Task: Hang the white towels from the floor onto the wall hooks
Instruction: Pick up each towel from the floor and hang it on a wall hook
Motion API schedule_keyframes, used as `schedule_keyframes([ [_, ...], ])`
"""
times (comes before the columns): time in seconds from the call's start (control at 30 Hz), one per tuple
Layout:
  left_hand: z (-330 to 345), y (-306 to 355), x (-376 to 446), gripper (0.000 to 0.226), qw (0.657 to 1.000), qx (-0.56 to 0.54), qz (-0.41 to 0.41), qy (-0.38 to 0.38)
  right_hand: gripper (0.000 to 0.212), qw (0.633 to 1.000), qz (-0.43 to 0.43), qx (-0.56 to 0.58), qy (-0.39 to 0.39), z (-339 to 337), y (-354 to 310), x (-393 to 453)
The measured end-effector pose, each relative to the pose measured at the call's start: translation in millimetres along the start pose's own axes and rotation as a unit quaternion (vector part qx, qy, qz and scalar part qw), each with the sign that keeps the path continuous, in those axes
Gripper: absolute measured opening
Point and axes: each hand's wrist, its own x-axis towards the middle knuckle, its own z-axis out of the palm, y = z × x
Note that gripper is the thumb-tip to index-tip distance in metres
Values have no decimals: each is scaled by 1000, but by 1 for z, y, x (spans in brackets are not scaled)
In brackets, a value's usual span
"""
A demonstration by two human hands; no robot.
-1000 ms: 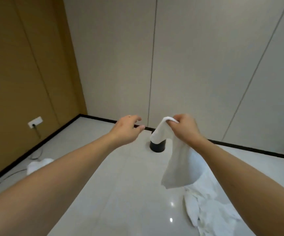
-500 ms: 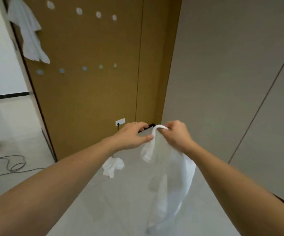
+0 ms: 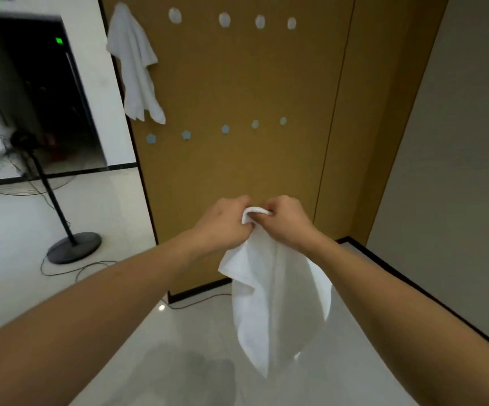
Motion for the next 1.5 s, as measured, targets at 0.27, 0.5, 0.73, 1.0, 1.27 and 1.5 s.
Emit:
schedule_keyframes([
  [0.27,-1,-19,132,8,992,-19,-89,93,52,995,-47,65,-55,-17,52,156],
  [0.5,-25,-48,214,19,971,-77,-162,157,39,985,-107,106,-81,-11,55,270],
  [0.73,-49,-111,288,23,958,-98,-184,198,50,981,-157,91,-74,17,48,376],
  [1.0,-114,-211,379,32,954,-85,-162,236,53,984,-169,38,-49,26,18,514],
  [1.27,-174,-265,463,26,951,-27,-100,291,50,965,-206,137,-89,24,-12,619],
  [1.5,-211,-286,525,23,929,25,-106,354,38,957,-245,119,-104,16,-22,719],
])
